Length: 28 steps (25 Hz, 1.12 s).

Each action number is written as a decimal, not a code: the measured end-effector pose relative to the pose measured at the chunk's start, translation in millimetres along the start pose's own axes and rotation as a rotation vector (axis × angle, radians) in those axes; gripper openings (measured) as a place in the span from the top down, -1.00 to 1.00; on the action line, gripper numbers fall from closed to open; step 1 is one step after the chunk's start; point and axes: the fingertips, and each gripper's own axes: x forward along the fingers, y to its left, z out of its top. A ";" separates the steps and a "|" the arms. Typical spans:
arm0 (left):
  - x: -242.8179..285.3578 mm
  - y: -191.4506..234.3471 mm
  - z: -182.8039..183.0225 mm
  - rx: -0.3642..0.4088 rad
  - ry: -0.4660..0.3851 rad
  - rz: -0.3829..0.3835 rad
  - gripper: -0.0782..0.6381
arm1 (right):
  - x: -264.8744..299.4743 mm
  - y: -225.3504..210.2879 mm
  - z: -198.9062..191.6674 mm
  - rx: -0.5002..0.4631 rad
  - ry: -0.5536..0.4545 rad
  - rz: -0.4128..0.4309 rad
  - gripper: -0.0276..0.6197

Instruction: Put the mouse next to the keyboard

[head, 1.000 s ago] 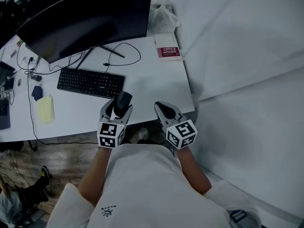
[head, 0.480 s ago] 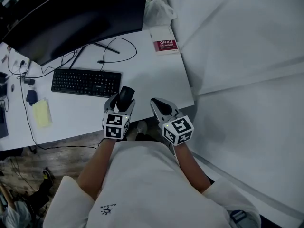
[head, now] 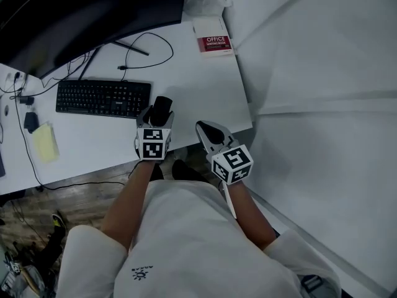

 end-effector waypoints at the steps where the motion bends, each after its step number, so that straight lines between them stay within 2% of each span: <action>1: 4.2 1.4 -0.3 -0.008 0.004 0.008 -0.06 | 1.3 -1.7 -1.1 0.001 0.003 0.002 0.86; 8: 26.5 3.8 -2.9 -0.026 0.021 0.057 -0.06 | 4.9 -13.2 -8.9 0.010 0.021 0.016 0.86; 14: 42.2 5.4 -9.3 -0.001 0.046 0.083 -0.06 | 7.5 -24.4 -13.5 0.017 0.040 0.021 0.86; 28: 62.2 7.1 -20.9 -0.004 0.081 0.145 -0.07 | 0.2 -46.7 -23.3 0.033 0.049 0.012 0.86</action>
